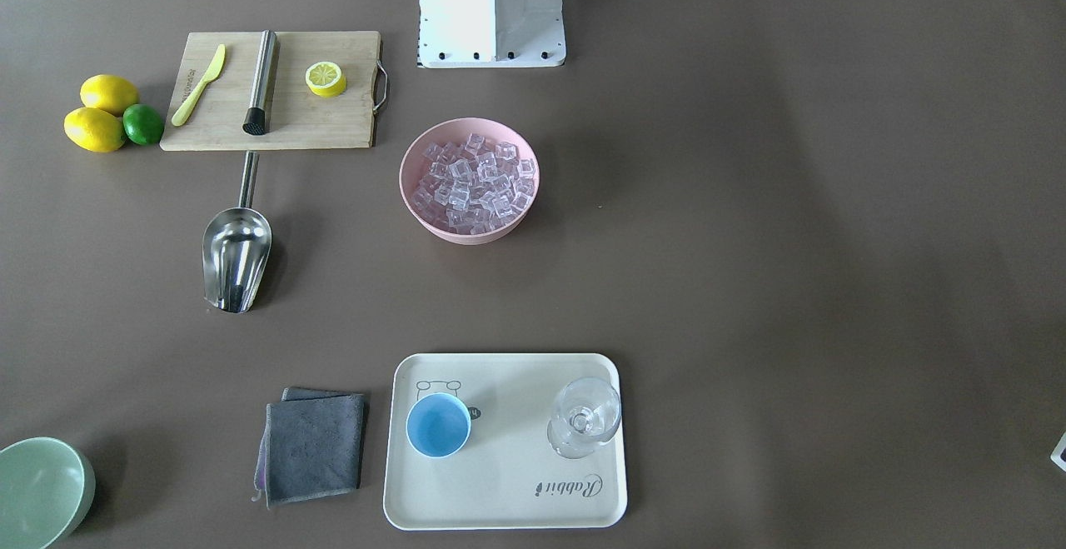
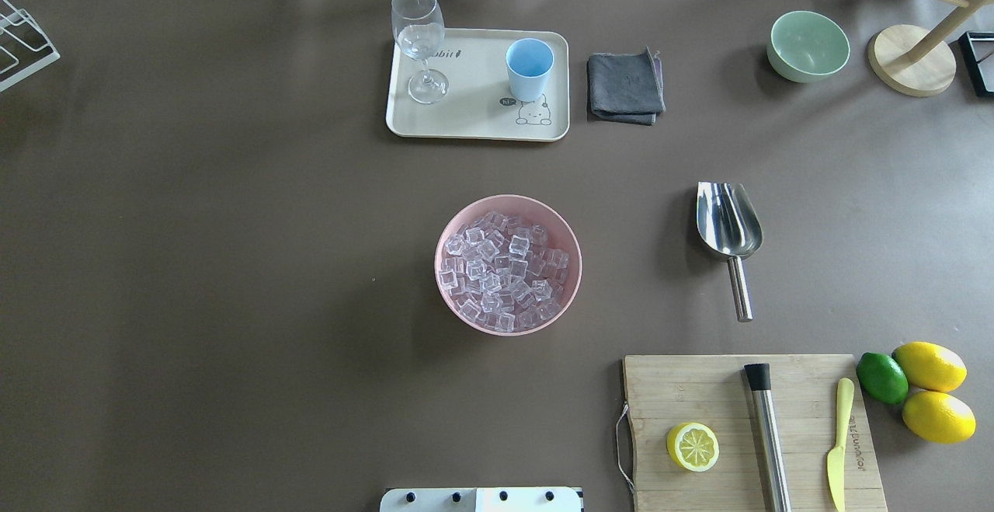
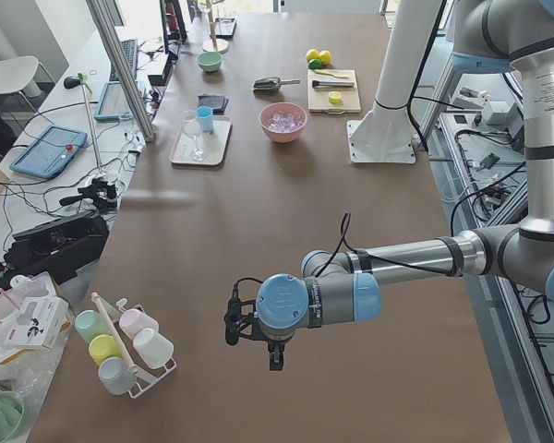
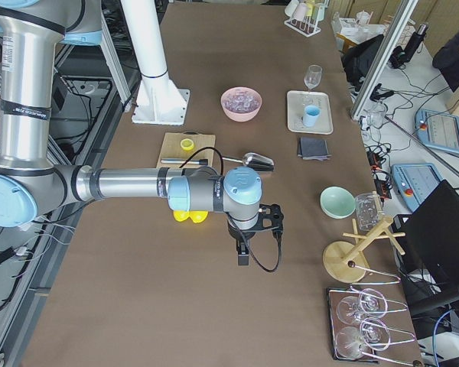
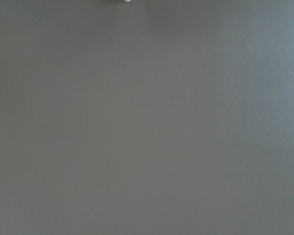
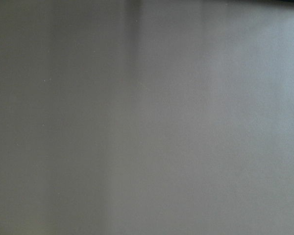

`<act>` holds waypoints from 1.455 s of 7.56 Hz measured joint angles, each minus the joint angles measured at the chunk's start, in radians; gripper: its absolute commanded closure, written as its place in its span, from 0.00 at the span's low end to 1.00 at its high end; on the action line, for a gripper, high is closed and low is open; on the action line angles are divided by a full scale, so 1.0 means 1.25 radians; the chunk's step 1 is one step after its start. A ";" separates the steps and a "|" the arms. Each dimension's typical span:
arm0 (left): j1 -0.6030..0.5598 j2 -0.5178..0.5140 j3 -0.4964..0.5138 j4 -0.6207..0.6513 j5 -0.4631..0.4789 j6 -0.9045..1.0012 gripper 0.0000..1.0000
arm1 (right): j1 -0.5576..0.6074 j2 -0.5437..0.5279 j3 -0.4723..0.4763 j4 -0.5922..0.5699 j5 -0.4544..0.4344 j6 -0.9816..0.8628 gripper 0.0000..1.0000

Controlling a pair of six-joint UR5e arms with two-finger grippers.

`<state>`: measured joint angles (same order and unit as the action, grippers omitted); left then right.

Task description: Put ice in cup with scoop

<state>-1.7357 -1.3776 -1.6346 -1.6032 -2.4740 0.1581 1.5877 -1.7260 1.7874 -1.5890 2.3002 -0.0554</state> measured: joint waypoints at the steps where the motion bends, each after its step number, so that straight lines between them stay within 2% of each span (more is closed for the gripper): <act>1: 0.000 0.001 0.002 0.000 0.002 0.000 0.01 | 0.000 0.000 0.000 0.000 0.000 0.000 0.01; 11: -0.002 0.001 -0.012 0.001 0.004 -0.003 0.01 | -0.001 0.017 0.012 0.005 -0.023 0.002 0.01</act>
<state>-1.7388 -1.3769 -1.6492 -1.6018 -2.4696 0.1542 1.5863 -1.7053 1.8019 -1.5830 2.2712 -0.0529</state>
